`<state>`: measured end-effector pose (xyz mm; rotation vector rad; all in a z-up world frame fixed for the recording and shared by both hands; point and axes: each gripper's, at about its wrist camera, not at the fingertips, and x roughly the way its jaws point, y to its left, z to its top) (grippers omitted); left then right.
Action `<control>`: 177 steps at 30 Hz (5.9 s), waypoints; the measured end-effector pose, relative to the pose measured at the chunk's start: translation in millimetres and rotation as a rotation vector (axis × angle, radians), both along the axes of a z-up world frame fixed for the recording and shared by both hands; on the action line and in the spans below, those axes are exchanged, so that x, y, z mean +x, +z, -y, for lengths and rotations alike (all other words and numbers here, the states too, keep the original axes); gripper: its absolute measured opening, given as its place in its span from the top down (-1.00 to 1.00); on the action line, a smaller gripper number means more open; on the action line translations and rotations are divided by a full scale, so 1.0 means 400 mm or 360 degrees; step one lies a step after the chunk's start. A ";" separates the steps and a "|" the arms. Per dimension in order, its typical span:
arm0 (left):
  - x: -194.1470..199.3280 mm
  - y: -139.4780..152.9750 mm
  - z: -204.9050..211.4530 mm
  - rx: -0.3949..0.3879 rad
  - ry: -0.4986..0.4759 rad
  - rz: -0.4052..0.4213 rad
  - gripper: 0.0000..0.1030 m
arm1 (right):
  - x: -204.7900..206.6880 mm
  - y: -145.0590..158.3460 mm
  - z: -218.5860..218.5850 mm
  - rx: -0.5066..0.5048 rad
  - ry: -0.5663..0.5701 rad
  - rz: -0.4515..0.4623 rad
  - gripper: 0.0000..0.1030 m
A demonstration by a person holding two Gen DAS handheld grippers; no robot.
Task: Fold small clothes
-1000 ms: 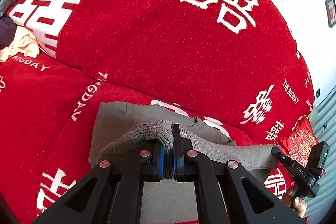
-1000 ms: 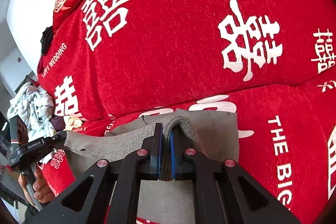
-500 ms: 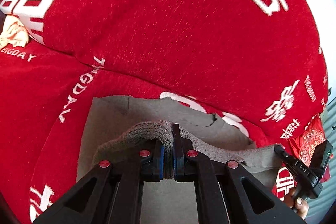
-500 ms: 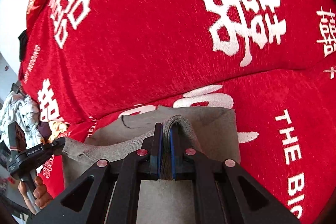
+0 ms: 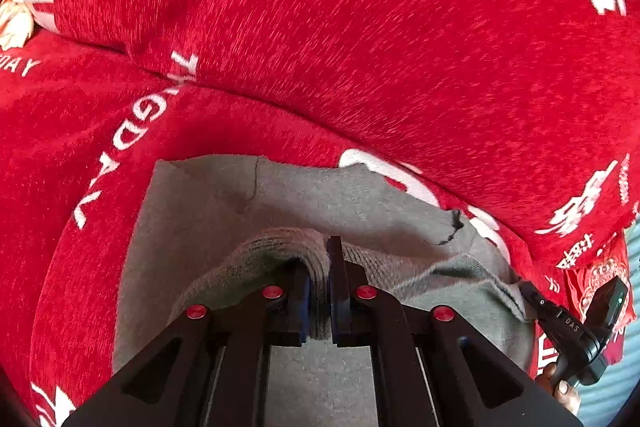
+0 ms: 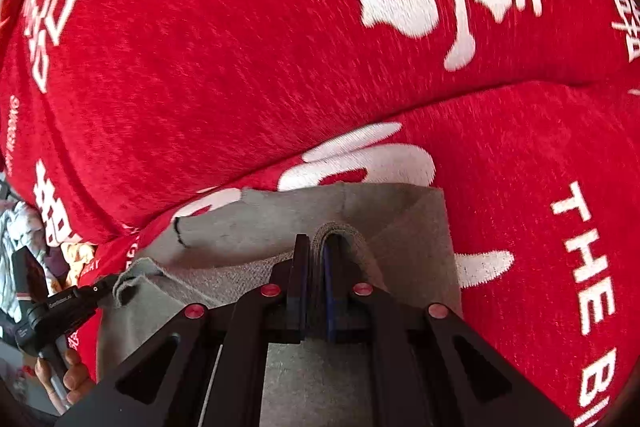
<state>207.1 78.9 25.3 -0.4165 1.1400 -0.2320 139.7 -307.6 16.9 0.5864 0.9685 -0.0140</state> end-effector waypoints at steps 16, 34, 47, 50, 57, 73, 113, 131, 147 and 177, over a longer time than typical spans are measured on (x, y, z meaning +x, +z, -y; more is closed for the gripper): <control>0.020 -0.002 -0.068 -0.0396 0.0005 -0.0252 0.85 | -0.064 0.071 0.038 0.0067 -0.0083 0.0073 -0.44; -0.105 0.104 -0.085 -0.0408 -0.0038 0.0187 0.99 | -0.176 0.101 -0.107 -0.0161 0.0181 0.0127 -0.44; -0.161 0.128 -0.153 -0.0344 0.0173 0.0178 -1.00 | -0.206 0.102 -0.109 -0.0171 0.0172 0.0123 -0.44; -0.142 0.117 -0.117 -0.0130 0.0126 0.0125 -1.00 | -0.195 0.104 -0.111 -0.0208 0.0184 0.0116 -0.44; -0.039 0.046 0.023 -0.0008 -0.0091 0.0061 -1.00 | -0.055 0.081 -0.144 -0.0318 0.0263 0.0002 -0.44; -0.052 0.016 -0.038 0.0379 0.0026 0.0177 -1.00 | 0.001 0.063 -0.121 -0.0585 0.0254 -0.0066 -0.43; -0.565 -0.009 -0.017 0.0543 -0.0103 0.0361 -1.00 | -0.462 0.062 -0.226 -0.0702 0.0334 0.0035 -0.52; -0.416 -0.069 -0.221 -0.0599 -0.0031 0.0325 -1.00 | -0.395 0.146 -0.351 -0.0685 0.0424 0.0061 -0.53; -0.402 -0.112 -0.238 -0.0818 0.0160 0.0236 0.36 | 0.047 0.130 -0.670 -0.0365 0.0814 -0.0218 -0.53; -0.461 -0.068 -0.231 -0.0642 0.0193 0.0366 -0.63 | 0.180 0.008 -0.831 -0.0190 0.0976 -0.0371 0.58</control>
